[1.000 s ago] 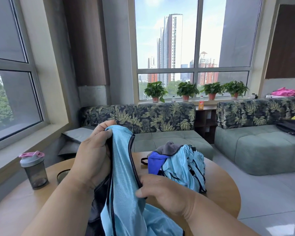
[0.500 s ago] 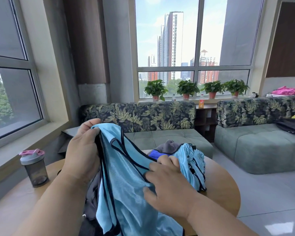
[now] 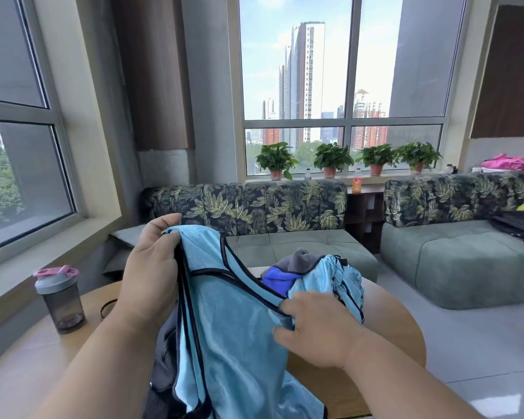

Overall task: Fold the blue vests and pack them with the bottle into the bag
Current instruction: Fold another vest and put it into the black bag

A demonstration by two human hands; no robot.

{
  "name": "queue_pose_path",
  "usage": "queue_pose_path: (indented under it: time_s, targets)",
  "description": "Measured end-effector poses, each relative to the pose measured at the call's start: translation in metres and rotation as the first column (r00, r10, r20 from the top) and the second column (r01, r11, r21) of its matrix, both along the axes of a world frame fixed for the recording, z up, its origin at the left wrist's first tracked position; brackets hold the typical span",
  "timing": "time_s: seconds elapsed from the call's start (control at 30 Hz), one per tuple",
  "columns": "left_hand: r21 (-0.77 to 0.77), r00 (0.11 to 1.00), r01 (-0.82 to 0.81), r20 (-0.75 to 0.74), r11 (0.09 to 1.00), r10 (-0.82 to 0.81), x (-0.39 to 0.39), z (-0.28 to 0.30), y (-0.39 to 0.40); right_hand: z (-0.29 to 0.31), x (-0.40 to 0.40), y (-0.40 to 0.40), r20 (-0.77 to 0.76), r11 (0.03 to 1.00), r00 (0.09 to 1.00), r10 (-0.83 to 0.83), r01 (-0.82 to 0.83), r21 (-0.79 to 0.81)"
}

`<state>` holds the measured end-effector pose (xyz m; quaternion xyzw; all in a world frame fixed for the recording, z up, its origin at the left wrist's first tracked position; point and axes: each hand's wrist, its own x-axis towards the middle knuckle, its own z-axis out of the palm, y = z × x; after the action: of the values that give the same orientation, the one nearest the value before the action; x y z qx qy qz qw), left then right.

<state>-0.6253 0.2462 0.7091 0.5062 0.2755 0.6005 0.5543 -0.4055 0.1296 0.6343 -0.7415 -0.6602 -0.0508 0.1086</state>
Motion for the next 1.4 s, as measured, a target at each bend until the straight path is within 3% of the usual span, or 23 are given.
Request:
queue_pose_path:
  time_s: [0.13,0.23,0.33,0.4,0.43,0.47,0.5,0.53,0.57,0.67,0.8,0.87,0.93,1.0,1.1,1.2,1.27,1.4]
  targets:
    - [-0.026,0.998,-0.067,-0.011,0.997,0.067,-0.001,-0.001,0.005,0.002,0.008,-0.005,-0.433,0.998,0.899,0.056,-0.044,0.036]
    - [-0.065,0.993,-0.118,-0.037,0.991,0.115,-0.004,-0.004,0.013,0.000,0.015,-0.006,-0.509,0.972,0.845,0.163,-0.048,0.231]
    - [-0.086,0.985,-0.139,-0.111,0.987,0.129,-0.001,-0.012,0.023,0.002,0.018,-0.006,-0.498,0.874,0.826,0.265,0.013,0.486]
    - [-0.131,0.978,-0.170,-0.145,0.977,0.151,0.004,-0.014,0.027,0.008,0.017,-0.004,-0.531,0.872,0.803,0.270,0.029,0.488]
    - [-0.158,0.975,-0.181,-0.157,0.971,0.156,0.006,-0.016,0.028,0.012,0.017,-0.003,-0.553,0.912,0.801,0.228,0.023,0.409]
    - [-0.178,0.973,-0.186,-0.169,0.966,0.156,0.009,-0.016,0.028,0.015,0.017,-0.003,-0.511,0.955,0.845,0.154,0.004,0.295]
    - [-0.203,0.974,-0.183,-0.170,0.962,0.149,0.010,-0.017,0.027,0.017,0.017,-0.003,-0.364,0.978,0.927,0.086,-0.008,0.210]
    - [-0.212,0.976,-0.172,-0.168,0.962,0.138,0.012,-0.017,0.028,0.021,0.018,-0.005,-0.222,0.983,0.974,0.047,-0.005,0.186]
    - [-0.235,0.980,-0.165,-0.148,0.958,0.132,0.013,-0.016,0.028,0.025,0.018,-0.007,-0.140,0.966,0.988,0.072,-0.034,0.257]
    - [-0.278,0.990,-0.141,-0.013,0.950,0.143,0.014,-0.008,0.030,0.039,0.019,-0.017,-0.163,0.825,0.934,0.318,-0.188,0.533]
    - [-0.239,0.979,-0.203,-0.076,0.949,0.191,0.015,-0.001,0.035,0.045,0.027,-0.016,0.051,0.896,0.955,0.292,-0.292,0.335]
    - [-0.244,0.976,-0.211,-0.107,0.947,0.190,0.017,0.004,0.037,0.048,0.030,-0.016,-0.030,0.911,0.951,0.308,-0.286,0.296]
    - [-0.252,0.972,-0.220,-0.139,0.942,0.189,0.016,0.009,0.043,0.059,0.025,-0.021,-0.330,0.899,0.859,0.392,-0.280,0.338]
    - [-0.289,0.972,-0.224,-0.130,0.931,0.194,0.016,0.020,0.043,0.071,0.020,-0.024,-0.533,0.866,0.696,0.481,-0.282,0.413]
    - [-0.194,0.942,-0.243,-0.282,0.950,0.183,0.017,0.034,0.047,0.095,0.007,-0.026,-0.580,0.822,0.587,0.564,-0.333,0.462]
    - [-0.262,0.990,-0.128,-0.096,0.957,0.106,0.027,0.050,0.043,0.119,-0.002,-0.032,-0.621,0.791,0.492,0.610,-0.427,0.438]
    - [-0.231,0.991,-0.123,-0.069,0.965,0.110,0.028,0.056,0.047,0.133,-0.006,-0.037,-0.637,0.803,0.509,0.578,-0.495,0.333]
    - [-0.170,0.994,-0.102,0.010,0.980,0.105,0.023,0.075,0.039,0.145,-0.010,-0.046,-0.468,0.895,0.773,0.429,-0.432,0.106]
